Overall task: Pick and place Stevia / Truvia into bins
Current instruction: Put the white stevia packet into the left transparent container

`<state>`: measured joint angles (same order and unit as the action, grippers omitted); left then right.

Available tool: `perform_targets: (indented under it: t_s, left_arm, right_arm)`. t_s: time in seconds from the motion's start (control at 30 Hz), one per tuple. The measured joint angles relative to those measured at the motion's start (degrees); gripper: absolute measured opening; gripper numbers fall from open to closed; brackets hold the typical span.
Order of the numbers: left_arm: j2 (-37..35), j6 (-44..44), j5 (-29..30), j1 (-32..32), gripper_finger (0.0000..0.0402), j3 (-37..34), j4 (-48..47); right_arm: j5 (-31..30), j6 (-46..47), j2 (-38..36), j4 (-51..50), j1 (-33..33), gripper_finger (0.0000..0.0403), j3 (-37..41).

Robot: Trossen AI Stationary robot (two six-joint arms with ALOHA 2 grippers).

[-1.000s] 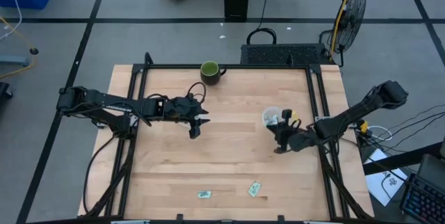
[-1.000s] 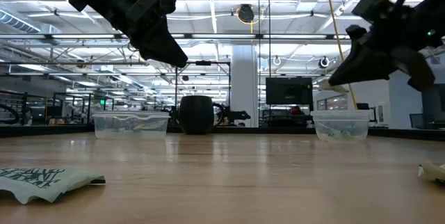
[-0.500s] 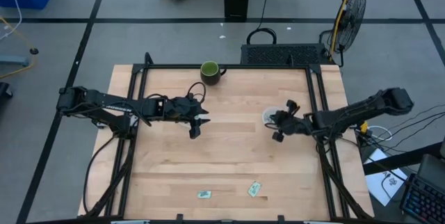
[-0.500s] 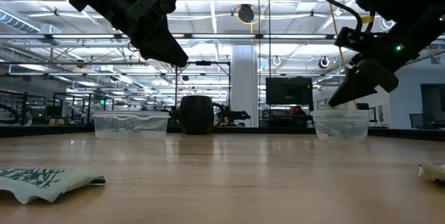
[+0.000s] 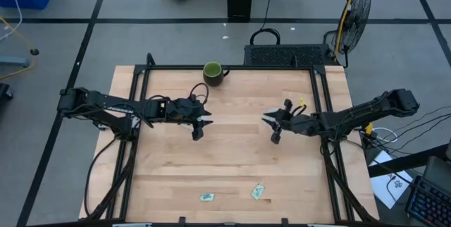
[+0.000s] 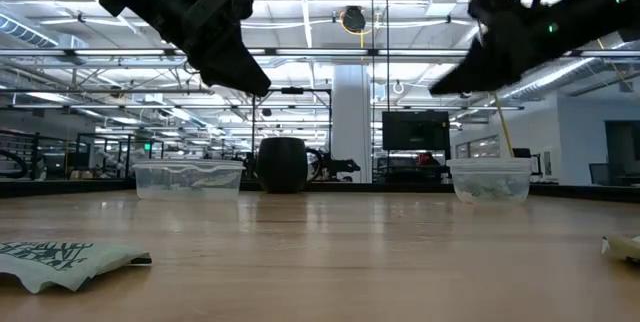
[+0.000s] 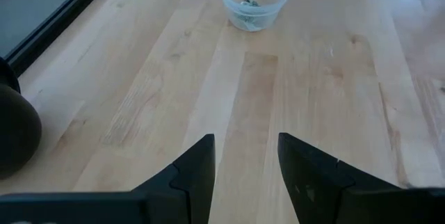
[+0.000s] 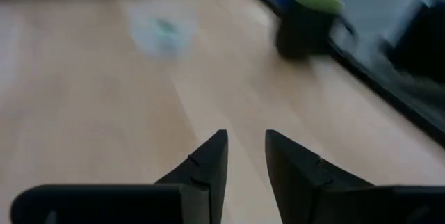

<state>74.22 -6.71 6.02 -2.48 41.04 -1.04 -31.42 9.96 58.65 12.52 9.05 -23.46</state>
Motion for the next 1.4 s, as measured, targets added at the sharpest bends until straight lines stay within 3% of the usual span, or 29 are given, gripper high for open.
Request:
perform_targets:
  t_s: [0.2,0.33,0.43,0.6,0.8,0.93,1.07,1.27,1.4]
  left_arm:
    - [0.0,-4.1,-0.7,1.2,0.0163,0.0,0.0]
    - [0.0,-1.4,-5.8,3.5,0.0163,0.0,0.1]
    - [0.0,0.9,-10.6,6.7,0.0163,0.0,0.1]
    - [0.0,-0.9,-16.9,14.3,0.0163,0.0,0.1]
    - [2.0,-14.3,-12.6,25.5,0.0163,0.0,1.4]
    - [5.8,-32.9,-10.5,30.5,0.0163,0.0,5.8]
    - [9.2,-50.9,-12.0,33.6,0.0163,1.1,3.9]
    - [14.9,-57.0,-10.3,36.2,0.0163,5.1,-7.1]
    - [20.6,-55.3,-10.0,36.2,0.0163,9.0,-8.3]
  right_arm:
    - [17.4,-6.1,0.0,11.6,0.6,0.0088,0.0]
    - [22.5,-3.8,0.0,16.0,1.6,0.0085,0.0]
    - [22.6,-4.7,0.0,19.5,1.9,0.0085,0.0]
    - [22.6,-13.9,0.0,22.7,1.8,0.0085,0.0]
    - [22.5,-18.3,0.0,22.5,1.8,0.0084,0.0]
    - [22.5,-18.4,0.0,22.2,1.8,0.0084,0.0]
    - [22.5,-18.1,0.0,21.9,1.8,0.0084,0.0]
    - [22.6,-17.3,0.0,22.7,1.9,0.0084,0.0]
    - [22.6,-15.4,0.0,22.9,1.9,0.0084,0.0]
